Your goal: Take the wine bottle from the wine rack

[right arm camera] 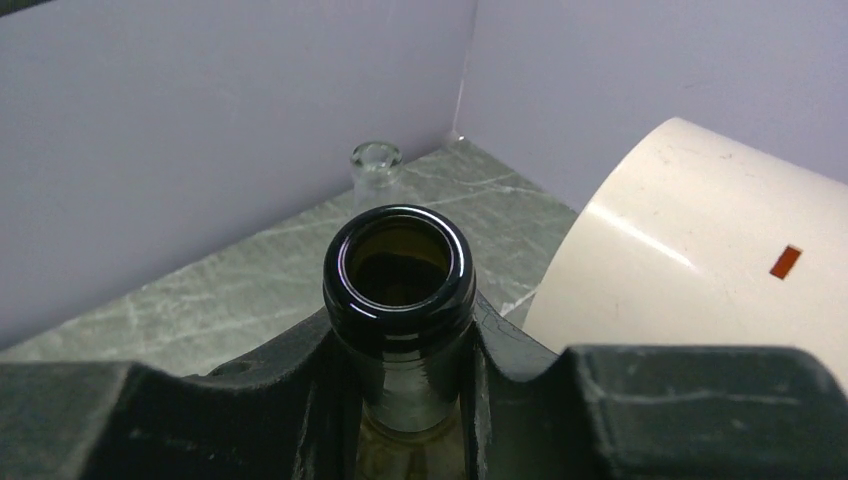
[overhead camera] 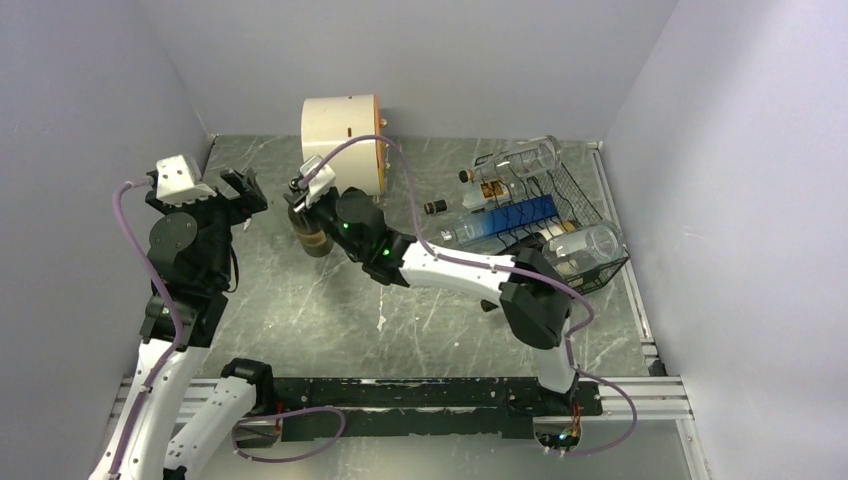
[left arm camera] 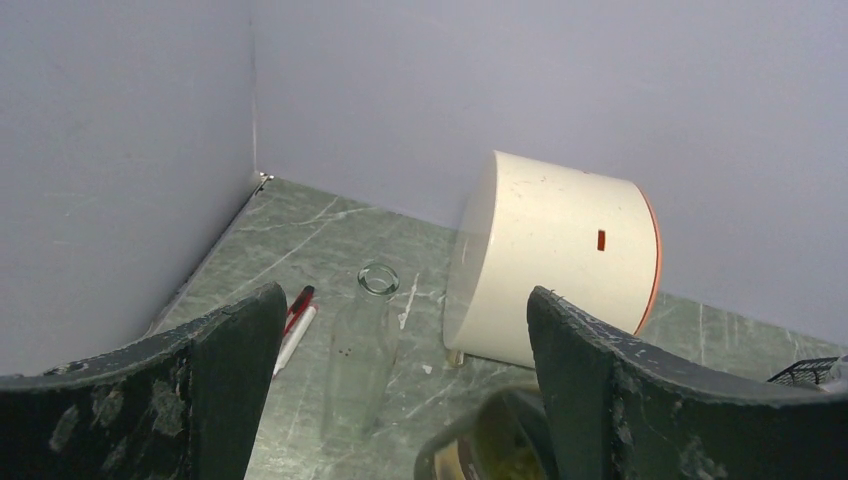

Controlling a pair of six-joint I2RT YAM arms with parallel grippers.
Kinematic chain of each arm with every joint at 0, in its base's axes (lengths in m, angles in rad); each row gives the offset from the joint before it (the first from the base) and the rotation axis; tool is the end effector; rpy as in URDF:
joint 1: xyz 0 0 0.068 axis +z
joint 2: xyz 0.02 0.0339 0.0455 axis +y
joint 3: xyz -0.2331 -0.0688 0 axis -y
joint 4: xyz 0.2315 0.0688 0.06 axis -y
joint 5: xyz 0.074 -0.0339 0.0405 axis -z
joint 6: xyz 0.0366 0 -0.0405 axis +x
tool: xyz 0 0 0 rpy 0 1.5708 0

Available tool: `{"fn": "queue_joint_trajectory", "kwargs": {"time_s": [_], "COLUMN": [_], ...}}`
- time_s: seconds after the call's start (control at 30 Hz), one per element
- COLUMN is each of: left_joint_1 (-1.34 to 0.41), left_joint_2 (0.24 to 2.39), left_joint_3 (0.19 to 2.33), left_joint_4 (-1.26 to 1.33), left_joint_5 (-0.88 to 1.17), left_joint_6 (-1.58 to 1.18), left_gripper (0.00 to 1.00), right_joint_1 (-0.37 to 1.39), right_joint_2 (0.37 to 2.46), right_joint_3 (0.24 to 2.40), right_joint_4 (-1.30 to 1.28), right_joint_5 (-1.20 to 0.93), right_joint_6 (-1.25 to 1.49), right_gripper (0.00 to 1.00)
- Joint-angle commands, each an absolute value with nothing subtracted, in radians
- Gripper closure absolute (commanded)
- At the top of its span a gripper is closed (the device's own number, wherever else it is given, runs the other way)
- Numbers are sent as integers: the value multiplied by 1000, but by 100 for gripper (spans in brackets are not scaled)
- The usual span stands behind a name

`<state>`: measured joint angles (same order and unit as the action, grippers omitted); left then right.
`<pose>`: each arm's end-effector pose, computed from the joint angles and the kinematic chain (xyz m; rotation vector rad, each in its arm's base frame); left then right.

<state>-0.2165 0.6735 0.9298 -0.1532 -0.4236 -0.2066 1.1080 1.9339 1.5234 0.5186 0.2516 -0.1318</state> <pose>0.1530 -0.0182 0.3867 -0.3354 1.4383 -0.0325 0.2081 0.3966 0.3058 -0.6904 1.3266 0.6085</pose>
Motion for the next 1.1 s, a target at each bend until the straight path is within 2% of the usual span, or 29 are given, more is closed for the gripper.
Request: {"fn": "queue_joint_trajectory", "kwargs": {"time_s": [0.0, 0.3, 0.63, 0.93, 1.07], "left_joint_1": [-209, -214, -219, -219, -219], "left_joint_2": [673, 666, 667, 671, 675], "left_joint_3": [923, 921, 919, 919, 920], "left_joint_4": [-112, -110, -107, -106, -106], "left_joint_5": [-451, -454, -454, -456, -453], "left_joint_6": [-216, -213, -210, -207, -207], "left_gripper": [7, 7, 7, 7, 7], "right_joint_1": [1083, 1057, 1036, 1035, 1034], "right_joint_2": [1990, 2155, 2235, 2259, 2254], "right_joint_3": [1660, 1843, 1945, 1940, 1934], "right_joint_4": [640, 556, 459, 461, 469], "right_joint_5": [271, 282, 300, 326, 322], "right_joint_6": [-43, -18, -9, 7, 10], "right_gripper": [100, 100, 100, 100, 88]}}
